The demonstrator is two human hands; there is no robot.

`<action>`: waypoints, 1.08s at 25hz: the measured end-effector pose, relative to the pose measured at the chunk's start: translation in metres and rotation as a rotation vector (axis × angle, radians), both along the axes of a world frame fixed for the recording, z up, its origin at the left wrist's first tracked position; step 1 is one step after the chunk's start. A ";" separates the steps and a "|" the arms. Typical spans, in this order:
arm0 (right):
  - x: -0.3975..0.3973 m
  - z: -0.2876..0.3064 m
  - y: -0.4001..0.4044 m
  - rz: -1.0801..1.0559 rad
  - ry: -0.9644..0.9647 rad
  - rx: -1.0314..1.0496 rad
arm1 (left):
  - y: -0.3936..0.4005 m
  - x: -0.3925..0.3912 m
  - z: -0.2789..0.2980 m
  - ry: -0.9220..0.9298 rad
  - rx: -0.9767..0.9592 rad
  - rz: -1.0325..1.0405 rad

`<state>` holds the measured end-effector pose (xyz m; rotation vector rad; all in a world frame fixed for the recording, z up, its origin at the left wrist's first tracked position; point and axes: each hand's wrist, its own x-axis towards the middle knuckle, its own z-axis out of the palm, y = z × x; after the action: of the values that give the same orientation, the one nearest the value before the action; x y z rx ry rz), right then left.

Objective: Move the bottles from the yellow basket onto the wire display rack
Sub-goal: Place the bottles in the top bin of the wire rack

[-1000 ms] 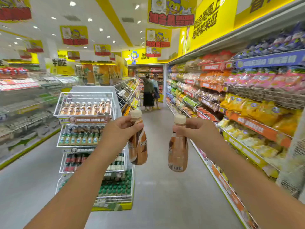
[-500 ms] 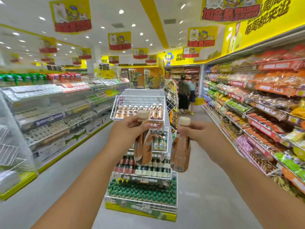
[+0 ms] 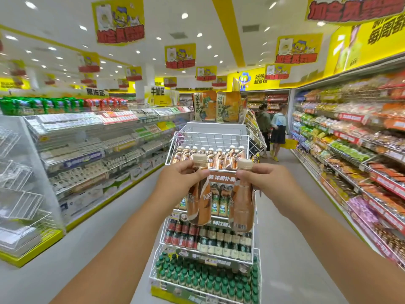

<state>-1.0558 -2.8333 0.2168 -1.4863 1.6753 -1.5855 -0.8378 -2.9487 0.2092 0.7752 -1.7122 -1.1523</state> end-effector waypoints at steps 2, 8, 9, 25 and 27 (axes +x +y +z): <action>-0.015 -0.001 -0.037 -0.008 0.019 0.004 | -0.035 -0.016 0.000 -0.009 -0.009 -0.008; -0.074 0.012 -0.152 -0.016 0.045 -0.012 | -0.148 -0.078 0.025 -0.041 -0.048 -0.022; -0.084 0.017 -0.170 -0.014 0.052 -0.012 | -0.164 -0.086 0.030 -0.029 -0.050 -0.023; -0.202 -0.020 -0.451 -0.222 0.007 0.041 | -0.459 -0.222 -0.004 -0.058 -0.001 -0.156; -0.212 -0.030 -0.480 -0.283 0.006 0.083 | -0.493 -0.239 -0.018 -0.098 0.019 -0.190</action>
<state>-1.2683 -3.3130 0.1867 -1.2580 2.0004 -1.6268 -1.0772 -3.4417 0.1915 0.7025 -1.8907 -1.2784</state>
